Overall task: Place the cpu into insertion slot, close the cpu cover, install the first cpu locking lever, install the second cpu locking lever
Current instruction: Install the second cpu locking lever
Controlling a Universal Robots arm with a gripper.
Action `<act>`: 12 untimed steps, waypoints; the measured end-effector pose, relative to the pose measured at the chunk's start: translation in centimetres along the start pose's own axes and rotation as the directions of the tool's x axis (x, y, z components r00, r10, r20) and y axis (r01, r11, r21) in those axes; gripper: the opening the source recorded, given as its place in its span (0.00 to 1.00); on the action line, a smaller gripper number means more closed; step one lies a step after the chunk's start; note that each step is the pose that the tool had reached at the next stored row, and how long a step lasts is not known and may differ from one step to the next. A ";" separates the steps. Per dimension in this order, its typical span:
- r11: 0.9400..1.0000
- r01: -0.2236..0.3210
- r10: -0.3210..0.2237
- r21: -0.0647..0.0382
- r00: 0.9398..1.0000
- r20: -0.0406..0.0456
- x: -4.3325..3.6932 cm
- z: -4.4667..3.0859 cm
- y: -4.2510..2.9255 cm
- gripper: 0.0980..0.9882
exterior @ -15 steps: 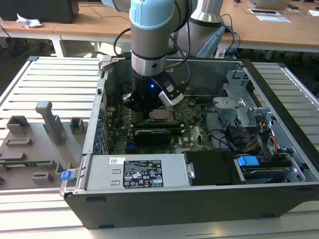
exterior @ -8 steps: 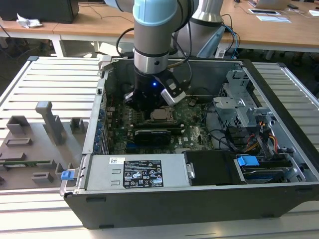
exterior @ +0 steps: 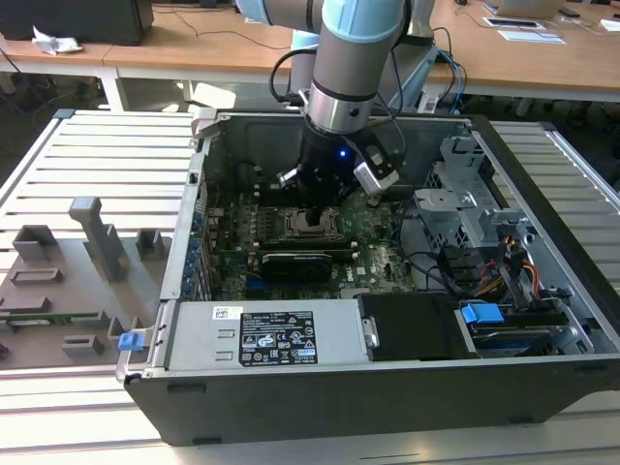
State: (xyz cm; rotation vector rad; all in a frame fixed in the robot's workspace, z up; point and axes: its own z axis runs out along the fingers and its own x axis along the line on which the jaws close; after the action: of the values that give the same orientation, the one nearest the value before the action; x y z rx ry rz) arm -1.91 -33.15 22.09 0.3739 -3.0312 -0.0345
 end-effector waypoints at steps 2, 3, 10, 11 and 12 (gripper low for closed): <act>1.000 0.000 0.000 -0.001 1.000 -0.004 -0.43 -0.02 0.50 0.01; 1.000 0.000 0.000 -0.001 1.000 -0.004 -0.49 -0.02 0.70 0.01; 1.000 0.000 0.000 0.001 1.000 -0.004 -0.39 -1.74 0.94 0.01; 1.000 0.000 0.000 0.001 1.000 -0.004 -0.31 -2.78 0.99 0.01; 1.000 0.000 0.000 0.002 1.000 -0.004 -0.23 -3.70 1.03 0.01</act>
State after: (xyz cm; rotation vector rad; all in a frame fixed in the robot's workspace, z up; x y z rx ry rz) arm -1.60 -32.13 25.79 0.3731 -3.0273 -0.0308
